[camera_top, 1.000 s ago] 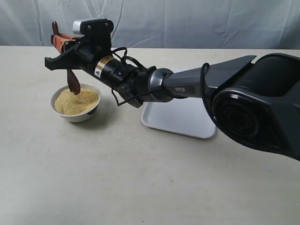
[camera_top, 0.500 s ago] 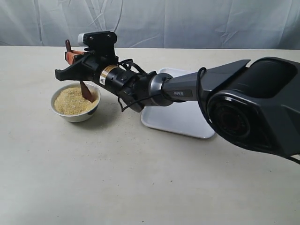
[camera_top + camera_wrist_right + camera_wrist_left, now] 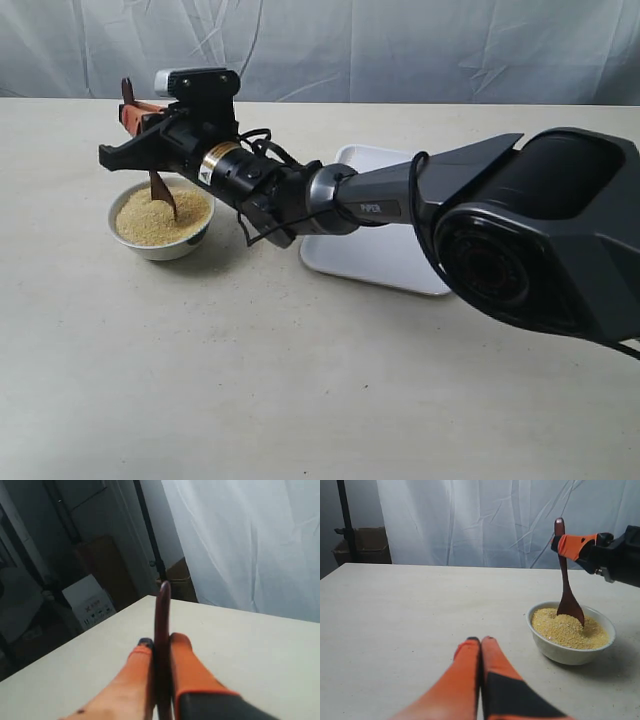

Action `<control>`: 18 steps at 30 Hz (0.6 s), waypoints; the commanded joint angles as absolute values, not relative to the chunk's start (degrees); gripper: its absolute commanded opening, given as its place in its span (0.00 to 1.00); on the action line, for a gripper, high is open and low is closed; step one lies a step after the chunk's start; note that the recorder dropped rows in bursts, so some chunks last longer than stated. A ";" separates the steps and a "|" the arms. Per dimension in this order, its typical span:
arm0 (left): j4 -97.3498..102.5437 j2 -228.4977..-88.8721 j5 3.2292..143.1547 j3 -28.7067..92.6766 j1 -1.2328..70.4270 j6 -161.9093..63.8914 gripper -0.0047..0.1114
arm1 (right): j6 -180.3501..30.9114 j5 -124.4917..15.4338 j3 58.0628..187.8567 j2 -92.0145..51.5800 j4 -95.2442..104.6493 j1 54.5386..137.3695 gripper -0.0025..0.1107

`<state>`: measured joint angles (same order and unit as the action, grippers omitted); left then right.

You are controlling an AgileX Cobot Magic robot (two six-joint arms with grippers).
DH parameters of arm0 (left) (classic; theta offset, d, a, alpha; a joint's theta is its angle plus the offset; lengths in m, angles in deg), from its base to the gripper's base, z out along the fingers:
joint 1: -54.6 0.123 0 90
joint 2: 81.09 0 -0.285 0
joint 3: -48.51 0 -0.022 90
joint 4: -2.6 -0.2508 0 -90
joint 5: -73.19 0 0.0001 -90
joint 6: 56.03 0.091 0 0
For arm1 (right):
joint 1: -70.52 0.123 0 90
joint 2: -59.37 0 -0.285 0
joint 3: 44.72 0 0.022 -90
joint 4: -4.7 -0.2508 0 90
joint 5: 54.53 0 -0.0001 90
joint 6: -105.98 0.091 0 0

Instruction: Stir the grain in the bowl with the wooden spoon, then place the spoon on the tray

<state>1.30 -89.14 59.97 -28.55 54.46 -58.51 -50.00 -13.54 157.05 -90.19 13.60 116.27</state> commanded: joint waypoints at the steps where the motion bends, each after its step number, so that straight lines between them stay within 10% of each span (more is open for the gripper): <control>1: 1.08 -88.87 60.37 -28.71 54.43 -58.52 0.04 | -51.03 -13.33 157.17 -87.10 13.21 115.67 0.02; 18: 1.08 -88.87 60.37 -28.71 54.43 -58.52 0.04 | -56.45 -20.57 157.17 -90.42 7.46 116.97 0.02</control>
<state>1.30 -89.14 59.97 -28.55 54.46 -58.51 -56.63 -21.58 157.05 -89.53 7.16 116.77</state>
